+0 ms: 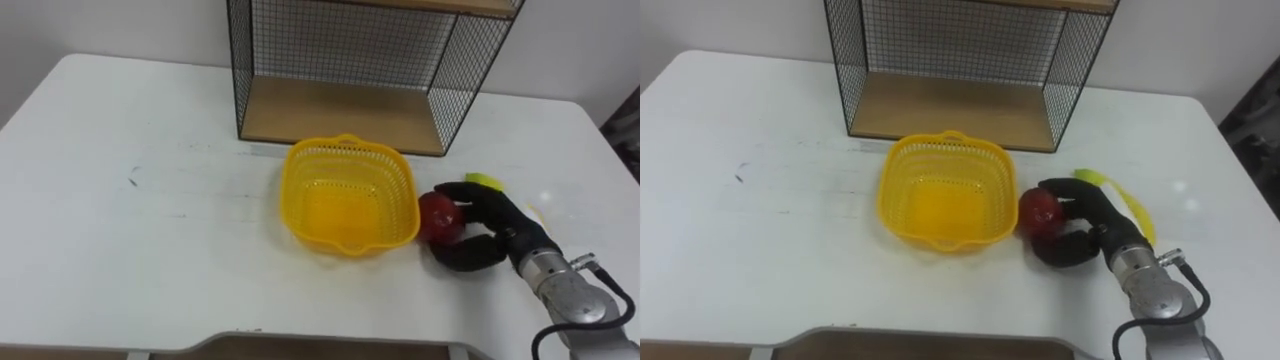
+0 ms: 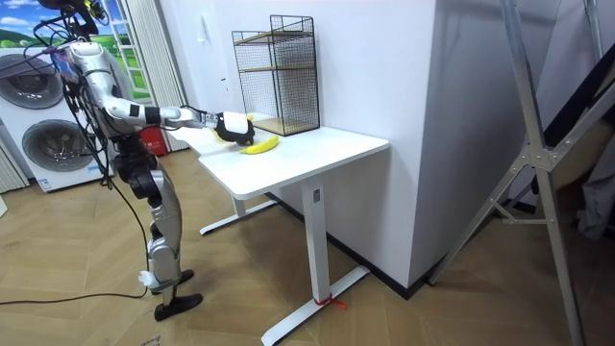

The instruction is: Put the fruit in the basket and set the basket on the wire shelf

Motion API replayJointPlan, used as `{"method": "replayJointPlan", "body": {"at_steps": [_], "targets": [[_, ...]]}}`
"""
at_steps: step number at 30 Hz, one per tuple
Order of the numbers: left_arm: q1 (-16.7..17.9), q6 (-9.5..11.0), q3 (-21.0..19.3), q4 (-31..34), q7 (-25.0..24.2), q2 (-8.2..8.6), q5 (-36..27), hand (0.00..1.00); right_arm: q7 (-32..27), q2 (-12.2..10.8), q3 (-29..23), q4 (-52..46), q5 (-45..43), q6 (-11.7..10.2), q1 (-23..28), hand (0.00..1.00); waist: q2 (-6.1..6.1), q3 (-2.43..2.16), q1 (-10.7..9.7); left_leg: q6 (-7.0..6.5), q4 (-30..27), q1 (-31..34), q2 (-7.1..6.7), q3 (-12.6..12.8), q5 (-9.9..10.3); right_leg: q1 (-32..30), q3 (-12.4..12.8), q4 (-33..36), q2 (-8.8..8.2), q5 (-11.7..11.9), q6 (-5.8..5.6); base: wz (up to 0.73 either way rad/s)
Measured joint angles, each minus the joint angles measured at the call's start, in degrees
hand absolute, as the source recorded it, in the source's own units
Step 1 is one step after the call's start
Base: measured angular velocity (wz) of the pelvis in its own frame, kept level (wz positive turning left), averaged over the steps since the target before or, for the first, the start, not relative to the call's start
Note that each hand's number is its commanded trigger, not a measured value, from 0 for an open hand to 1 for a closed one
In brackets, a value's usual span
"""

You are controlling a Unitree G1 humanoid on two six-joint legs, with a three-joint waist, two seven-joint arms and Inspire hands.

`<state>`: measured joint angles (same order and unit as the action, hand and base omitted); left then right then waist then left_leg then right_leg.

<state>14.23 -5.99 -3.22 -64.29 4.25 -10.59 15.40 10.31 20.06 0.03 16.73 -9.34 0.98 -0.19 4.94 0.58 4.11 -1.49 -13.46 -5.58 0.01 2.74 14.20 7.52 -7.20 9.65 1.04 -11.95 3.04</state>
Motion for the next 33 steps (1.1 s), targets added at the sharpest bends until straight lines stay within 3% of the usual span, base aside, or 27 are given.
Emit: {"method": "replayJointPlan", "body": {"at_steps": [4,13,23,30,33], "targets": [[-0.44,-0.27,0.01,0.0,0.0,0.23,0.0,0.0,-0.1,-0.28,0.13,0.67,0.3,0.09,-0.02,1.0,0.03,-0.05,0.93,0.0,0.04,0.04,0.01,-0.11,0.0,0.0,-0.24,0.01,-0.02,0.0,0.0,0.0],[-0.92,-0.79,0.0,-0.48,0.0,0.27,0.02,0.0,-0.14,-2.74,1.1,1.32,0.55,0.32,-0.57,1.0,0.04,-0.15,0.95,0.01,-0.07,-0.14,0.06,-0.48,0.0,0.71,-0.79,0.2,-0.05,0.07,0.08,0.02],[-0.47,-0.9,0.0,-0.35,-0.01,0.4,0.02,0.0,0.23,-3.05,0.9,3.23,1.47,0.33,-1.38,1.0,-0.23,-0.15,0.59,0.01,-0.81,0.09,0.06,-0.88,0.07,1.23,-1.16,0.25,-0.08,0.19,0.06,0.02],[0.12,-0.85,-0.05,0.01,0.01,0.41,0.01,0.0,-0.03,-2.83,0.38,3.4,3.24,0.06,-1.39,1.0,-1.4,-0.83,-0.97,0.04,-1.31,0.97,-0.29,-1.51,0.19,0.95,-1.65,0.0,-0.18,0.18,0.06,0.06],[0.41,-0.82,-0.05,0.04,0.01,0.41,0.01,0.0,-0.25,-2.84,0.39,4.05,5.33,-0.16,-1.38,1.0,-1.45,-0.84,-1.44,0.03,-1.31,0.83,-0.52,-1.52,0.17,1.13,-1.73,-0.07,-0.22,0.18,0.05,0.0]]}}
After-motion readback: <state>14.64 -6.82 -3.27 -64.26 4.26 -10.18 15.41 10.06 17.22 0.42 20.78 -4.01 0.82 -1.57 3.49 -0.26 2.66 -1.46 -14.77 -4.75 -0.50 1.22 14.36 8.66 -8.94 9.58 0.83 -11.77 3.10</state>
